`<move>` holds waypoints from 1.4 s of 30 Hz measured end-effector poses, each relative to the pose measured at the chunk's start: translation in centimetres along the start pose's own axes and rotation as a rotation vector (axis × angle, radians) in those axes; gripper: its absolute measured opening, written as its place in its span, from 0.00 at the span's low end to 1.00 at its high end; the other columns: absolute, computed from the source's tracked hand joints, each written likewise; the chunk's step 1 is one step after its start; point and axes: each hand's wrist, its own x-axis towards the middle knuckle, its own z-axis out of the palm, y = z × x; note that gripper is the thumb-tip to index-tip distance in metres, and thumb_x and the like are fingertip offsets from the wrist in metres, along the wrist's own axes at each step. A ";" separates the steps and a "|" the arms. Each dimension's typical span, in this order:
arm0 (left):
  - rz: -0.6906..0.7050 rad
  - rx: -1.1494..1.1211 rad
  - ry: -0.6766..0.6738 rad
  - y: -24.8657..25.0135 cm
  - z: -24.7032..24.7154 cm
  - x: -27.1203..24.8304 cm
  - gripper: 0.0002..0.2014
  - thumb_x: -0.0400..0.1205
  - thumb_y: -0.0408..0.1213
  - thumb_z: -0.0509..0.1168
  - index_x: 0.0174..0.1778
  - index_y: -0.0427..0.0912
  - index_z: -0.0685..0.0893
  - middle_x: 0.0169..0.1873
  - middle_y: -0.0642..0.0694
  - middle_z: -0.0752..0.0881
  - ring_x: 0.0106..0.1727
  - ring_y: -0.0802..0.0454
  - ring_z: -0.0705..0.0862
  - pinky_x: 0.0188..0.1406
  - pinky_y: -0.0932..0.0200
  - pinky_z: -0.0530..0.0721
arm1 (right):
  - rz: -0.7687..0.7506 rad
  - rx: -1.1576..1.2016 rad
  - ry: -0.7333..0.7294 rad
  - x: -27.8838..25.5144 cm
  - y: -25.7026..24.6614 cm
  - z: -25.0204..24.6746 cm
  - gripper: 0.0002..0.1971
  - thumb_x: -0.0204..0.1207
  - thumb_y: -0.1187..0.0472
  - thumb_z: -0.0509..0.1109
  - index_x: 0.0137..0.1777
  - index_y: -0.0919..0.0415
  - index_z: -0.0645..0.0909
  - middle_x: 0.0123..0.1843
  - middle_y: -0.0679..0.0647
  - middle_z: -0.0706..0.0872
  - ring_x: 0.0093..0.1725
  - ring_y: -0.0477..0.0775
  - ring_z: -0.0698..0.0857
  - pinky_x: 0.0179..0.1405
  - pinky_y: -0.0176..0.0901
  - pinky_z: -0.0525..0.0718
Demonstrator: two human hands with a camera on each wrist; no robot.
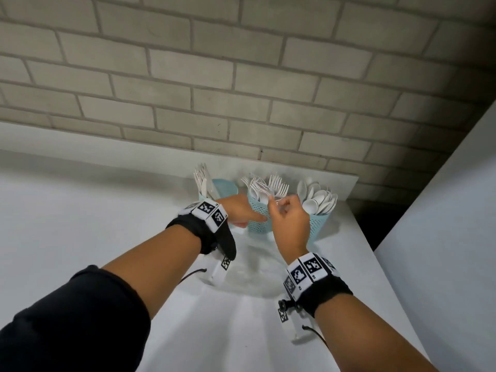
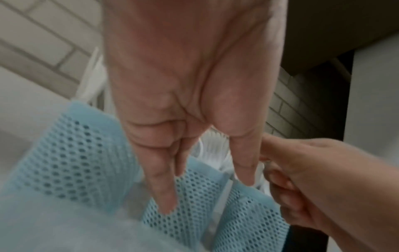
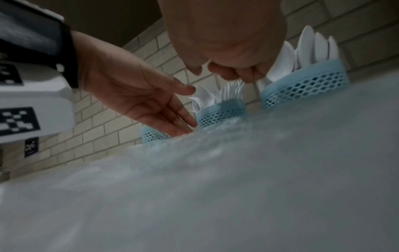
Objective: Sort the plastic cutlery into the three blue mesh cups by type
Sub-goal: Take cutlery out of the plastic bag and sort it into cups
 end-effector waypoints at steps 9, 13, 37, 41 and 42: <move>0.114 -0.417 0.356 -0.8 4.7 5.1 0.58 0.50 0.54 0.81 0.75 0.42 0.62 0.70 0.44 0.77 0.71 0.47 0.75 0.75 0.44 0.71 | 0.196 0.038 -0.073 1.8 2.2 1.2 0.18 0.82 0.53 0.62 0.60 0.70 0.77 0.55 0.64 0.84 0.55 0.62 0.83 0.49 0.42 0.79; 0.047 -0.589 0.409 -0.7 5.1 6.5 0.58 0.52 0.49 0.83 0.73 0.38 0.58 0.66 0.43 0.77 0.67 0.47 0.78 0.71 0.45 0.76 | 0.065 0.027 -0.055 2.5 2.1 1.2 0.08 0.81 0.63 0.63 0.49 0.67 0.82 0.49 0.62 0.83 0.45 0.52 0.77 0.36 0.31 0.70; 0.169 -0.560 0.468 -2.3 5.9 6.6 0.42 0.61 0.35 0.80 0.69 0.41 0.68 0.59 0.50 0.80 0.61 0.55 0.80 0.60 0.62 0.77 | -0.108 -0.044 -0.396 7.4 0.5 4.0 0.27 0.59 0.49 0.78 0.56 0.46 0.70 0.52 0.54 0.80 0.48 0.54 0.85 0.49 0.51 0.86; 0.195 -0.611 0.424 -2.2 5.7 6.3 0.44 0.64 0.31 0.80 0.73 0.38 0.62 0.61 0.49 0.78 0.59 0.58 0.78 0.55 0.70 0.74 | -0.083 0.237 -0.234 7.4 1.1 3.9 0.34 0.62 0.55 0.80 0.66 0.44 0.68 0.60 0.55 0.81 0.55 0.51 0.85 0.56 0.52 0.86; 0.203 -0.611 0.431 -2.1 5.7 6.2 0.44 0.65 0.31 0.79 0.74 0.39 0.61 0.61 0.51 0.77 0.59 0.59 0.77 0.55 0.71 0.73 | -0.100 0.211 -0.227 7.4 1.0 4.0 0.38 0.61 0.54 0.81 0.70 0.42 0.66 0.65 0.55 0.78 0.60 0.52 0.82 0.61 0.51 0.84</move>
